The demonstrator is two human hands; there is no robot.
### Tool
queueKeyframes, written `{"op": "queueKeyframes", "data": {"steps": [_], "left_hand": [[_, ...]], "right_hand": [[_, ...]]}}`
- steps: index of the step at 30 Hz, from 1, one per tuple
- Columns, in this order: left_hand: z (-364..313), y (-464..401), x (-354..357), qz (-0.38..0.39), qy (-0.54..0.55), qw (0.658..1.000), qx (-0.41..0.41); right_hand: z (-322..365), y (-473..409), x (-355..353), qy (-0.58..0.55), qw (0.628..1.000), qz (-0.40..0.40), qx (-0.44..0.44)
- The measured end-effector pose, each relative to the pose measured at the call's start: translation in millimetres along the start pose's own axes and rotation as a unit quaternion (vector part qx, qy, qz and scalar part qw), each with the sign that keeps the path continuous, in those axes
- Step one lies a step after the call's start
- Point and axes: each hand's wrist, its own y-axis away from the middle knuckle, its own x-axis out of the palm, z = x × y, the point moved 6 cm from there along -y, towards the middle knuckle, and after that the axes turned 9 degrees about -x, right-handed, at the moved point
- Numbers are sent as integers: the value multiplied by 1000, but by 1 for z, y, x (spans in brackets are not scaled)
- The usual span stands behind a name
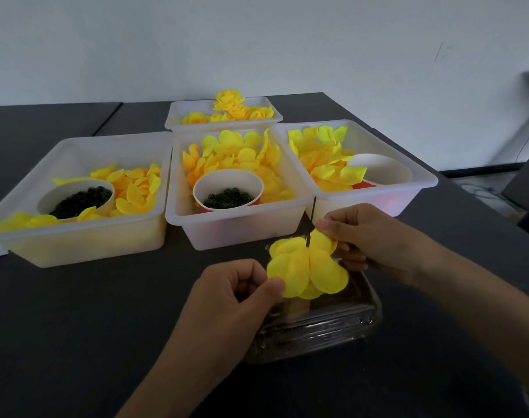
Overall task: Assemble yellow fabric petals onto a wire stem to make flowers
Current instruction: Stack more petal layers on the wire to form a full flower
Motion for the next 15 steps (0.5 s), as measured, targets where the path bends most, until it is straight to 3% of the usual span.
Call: {"op": "queueKeyframes", "data": {"steps": [6,12,15], "left_hand": [[4,-5,0,5,-77,997,-16],[8,-10,-2,81,-100,991,-44],[8,-12,-11,110,-112,987,-39]], "right_hand": [[-6,0,-3,71,997,-13,15],[0,1,-10,140,990,6,24],[18,-9,-40,229,970,-77,-12]]}}
